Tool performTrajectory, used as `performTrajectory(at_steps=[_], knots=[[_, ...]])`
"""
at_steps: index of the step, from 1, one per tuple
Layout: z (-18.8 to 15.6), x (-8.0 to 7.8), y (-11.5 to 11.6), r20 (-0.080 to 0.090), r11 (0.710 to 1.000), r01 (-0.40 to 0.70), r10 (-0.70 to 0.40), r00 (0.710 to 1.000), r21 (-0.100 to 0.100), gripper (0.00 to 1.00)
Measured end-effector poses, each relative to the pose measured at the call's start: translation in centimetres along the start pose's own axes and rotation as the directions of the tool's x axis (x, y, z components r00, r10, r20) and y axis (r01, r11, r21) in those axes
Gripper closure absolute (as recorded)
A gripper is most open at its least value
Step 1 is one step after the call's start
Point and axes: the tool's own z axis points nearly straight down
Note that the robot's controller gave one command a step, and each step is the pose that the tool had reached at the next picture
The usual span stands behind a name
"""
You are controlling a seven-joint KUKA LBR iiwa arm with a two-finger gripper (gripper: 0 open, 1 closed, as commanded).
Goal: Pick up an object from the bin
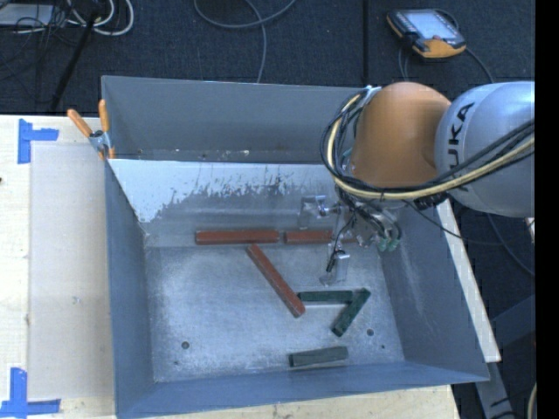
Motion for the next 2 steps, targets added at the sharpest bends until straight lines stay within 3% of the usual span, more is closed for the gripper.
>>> performTrajectory(at_steps=[1, 2], knots=[[6.8, 1.2, -0.5, 0.0, 0.994, 0.113, -0.113, 0.994, 0.0, 0.0], [8.6, 6.1, 1.2, -0.006, 0.997, 0.074, -0.074, 0.997, -0.002, 1.0]])
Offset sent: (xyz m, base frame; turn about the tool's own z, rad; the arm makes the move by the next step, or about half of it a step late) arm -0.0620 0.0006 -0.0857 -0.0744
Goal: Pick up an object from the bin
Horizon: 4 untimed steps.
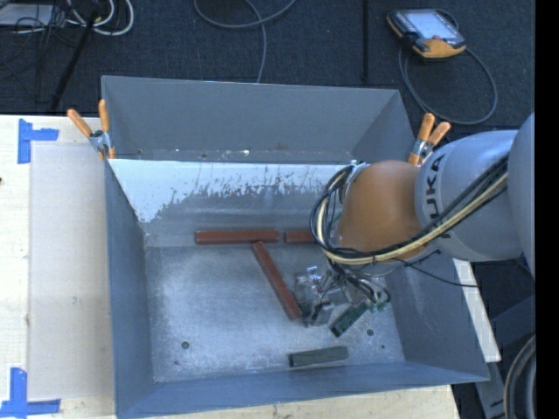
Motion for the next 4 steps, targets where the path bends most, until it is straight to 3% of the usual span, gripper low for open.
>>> performTrajectory(at_steps=[1, 2, 3, 4], knots=[[0.0, 0.0, 0.0, 0.0, 1.0, 0.0, 0.0, 1.0, 0.0, 1.0], [-0.6, -1.9, 0.3, 0.003, 1.0, -0.02, 0.02, 1.0, 0.0, 1.0], [-1.1, 0.9, -1.4, 0.0, 0.999, -0.051, 0.051, 0.999, 0.0, 0.0], [-1.1, 0.9, -1.4, 0.0, 0.999, -0.051, 0.051, 0.999, 0.0, 0.0]])
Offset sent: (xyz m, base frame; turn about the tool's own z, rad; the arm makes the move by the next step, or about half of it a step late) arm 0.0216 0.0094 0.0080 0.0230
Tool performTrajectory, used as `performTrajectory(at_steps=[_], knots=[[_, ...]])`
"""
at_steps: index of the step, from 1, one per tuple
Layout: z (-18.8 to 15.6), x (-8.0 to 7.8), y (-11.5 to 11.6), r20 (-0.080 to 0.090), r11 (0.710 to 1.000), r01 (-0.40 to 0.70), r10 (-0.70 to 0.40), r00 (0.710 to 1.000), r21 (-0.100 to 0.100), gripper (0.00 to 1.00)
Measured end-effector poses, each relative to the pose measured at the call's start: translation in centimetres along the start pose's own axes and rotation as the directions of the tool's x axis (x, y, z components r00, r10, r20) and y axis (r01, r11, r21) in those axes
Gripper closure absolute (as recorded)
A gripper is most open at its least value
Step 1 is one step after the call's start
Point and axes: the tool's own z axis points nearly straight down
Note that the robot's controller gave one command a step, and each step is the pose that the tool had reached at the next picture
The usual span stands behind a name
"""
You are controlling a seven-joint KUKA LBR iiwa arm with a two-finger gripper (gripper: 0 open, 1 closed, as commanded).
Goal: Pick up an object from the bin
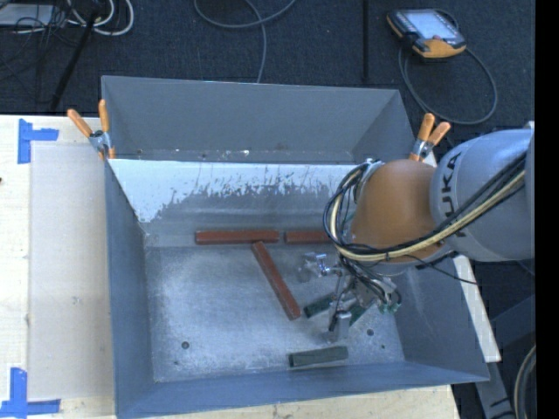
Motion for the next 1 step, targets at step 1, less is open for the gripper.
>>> performTrajectory(at_steps=[1], knots=[[1.28, -3.38, -2.24, 0.003, 0.981, 0.196, -0.196, 0.981, 0.001, 1.0]])
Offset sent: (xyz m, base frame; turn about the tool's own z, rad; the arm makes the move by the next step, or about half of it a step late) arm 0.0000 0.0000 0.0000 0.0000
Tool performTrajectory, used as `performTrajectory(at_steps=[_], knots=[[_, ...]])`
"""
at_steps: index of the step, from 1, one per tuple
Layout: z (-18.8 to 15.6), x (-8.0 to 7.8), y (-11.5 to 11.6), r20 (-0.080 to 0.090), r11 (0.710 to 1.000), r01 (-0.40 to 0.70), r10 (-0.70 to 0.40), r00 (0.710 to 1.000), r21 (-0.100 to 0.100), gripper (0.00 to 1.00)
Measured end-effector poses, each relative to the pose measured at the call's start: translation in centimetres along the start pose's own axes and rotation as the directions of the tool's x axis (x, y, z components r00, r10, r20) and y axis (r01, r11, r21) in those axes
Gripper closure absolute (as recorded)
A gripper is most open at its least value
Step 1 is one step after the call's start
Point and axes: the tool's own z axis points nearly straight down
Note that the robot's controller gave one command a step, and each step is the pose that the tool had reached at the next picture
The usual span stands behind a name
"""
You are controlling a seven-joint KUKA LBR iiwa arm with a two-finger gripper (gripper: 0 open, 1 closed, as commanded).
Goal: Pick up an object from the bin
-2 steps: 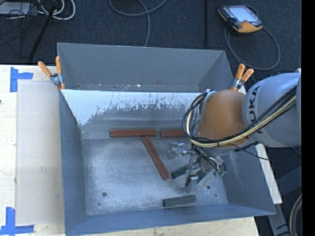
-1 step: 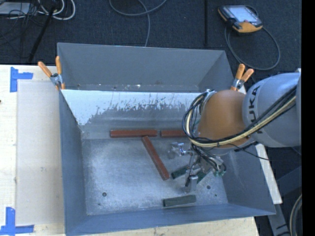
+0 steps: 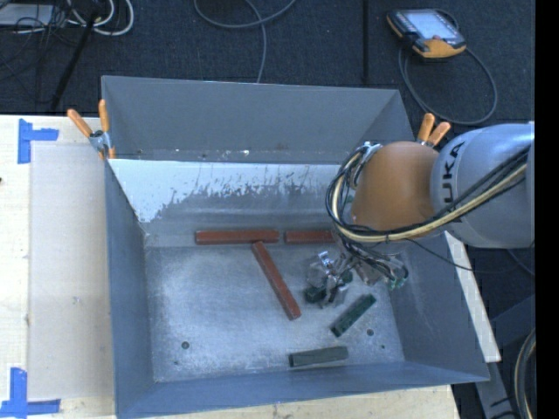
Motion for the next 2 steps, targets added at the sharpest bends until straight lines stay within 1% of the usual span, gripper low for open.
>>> performTrajectory(at_steps=[1, 2], knots=[[0.0, 0.0, 0.0, 0.0, 1.0, 0.0, 0.0, 1.0, 0.0, 1.0], [-18.0, -0.2, 0.9, 0.008, 1.0, 0.018, -0.018, 1.0, 0.004, 1.0]])
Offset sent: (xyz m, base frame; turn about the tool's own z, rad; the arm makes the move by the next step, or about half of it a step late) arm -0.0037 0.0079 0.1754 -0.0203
